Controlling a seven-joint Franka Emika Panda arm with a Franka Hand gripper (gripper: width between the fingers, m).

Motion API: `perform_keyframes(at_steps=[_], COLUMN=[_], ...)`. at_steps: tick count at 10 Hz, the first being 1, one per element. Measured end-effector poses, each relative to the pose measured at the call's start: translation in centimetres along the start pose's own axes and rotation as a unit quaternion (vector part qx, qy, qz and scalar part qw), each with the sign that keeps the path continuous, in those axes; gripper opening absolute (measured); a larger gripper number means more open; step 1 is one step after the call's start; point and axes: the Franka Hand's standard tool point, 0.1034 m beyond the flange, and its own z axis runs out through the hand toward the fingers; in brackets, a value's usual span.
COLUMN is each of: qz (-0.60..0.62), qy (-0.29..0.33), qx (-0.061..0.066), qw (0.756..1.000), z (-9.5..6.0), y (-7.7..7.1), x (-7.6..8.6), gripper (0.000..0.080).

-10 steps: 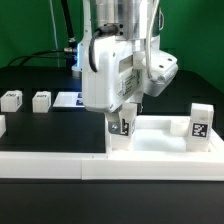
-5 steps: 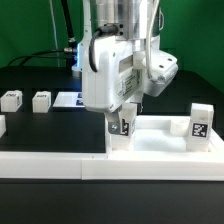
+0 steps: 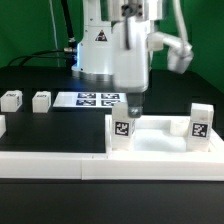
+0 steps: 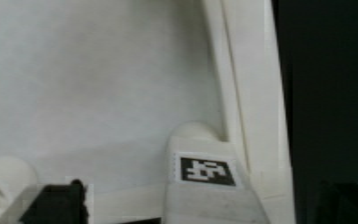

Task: Assemble square table

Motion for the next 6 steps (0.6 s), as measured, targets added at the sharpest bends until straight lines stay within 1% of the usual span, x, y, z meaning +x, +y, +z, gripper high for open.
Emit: perform_keyframes(at_steps=[1, 2, 3, 5, 6], qz=[-0.086, -0.154, -0.193, -0.267, -0.322], qy=[-0.005, -0.007, -0.004, -0.002, 0.002], qx=[0.011, 0.016, 0.017, 0.016, 0.022], qw=[0.996, 0.988, 0.981, 0.964, 0.947], z=[-1.3, -2.1, -2.4, -2.2, -2.3], y=[-0.5, -0.6, -0.6, -0.6, -0.6], x=[-0.7, -1.1, -1.1, -0.9, -0.7], gripper=[0.0649, 0.0649, 0.0649, 0.0649, 0.0649])
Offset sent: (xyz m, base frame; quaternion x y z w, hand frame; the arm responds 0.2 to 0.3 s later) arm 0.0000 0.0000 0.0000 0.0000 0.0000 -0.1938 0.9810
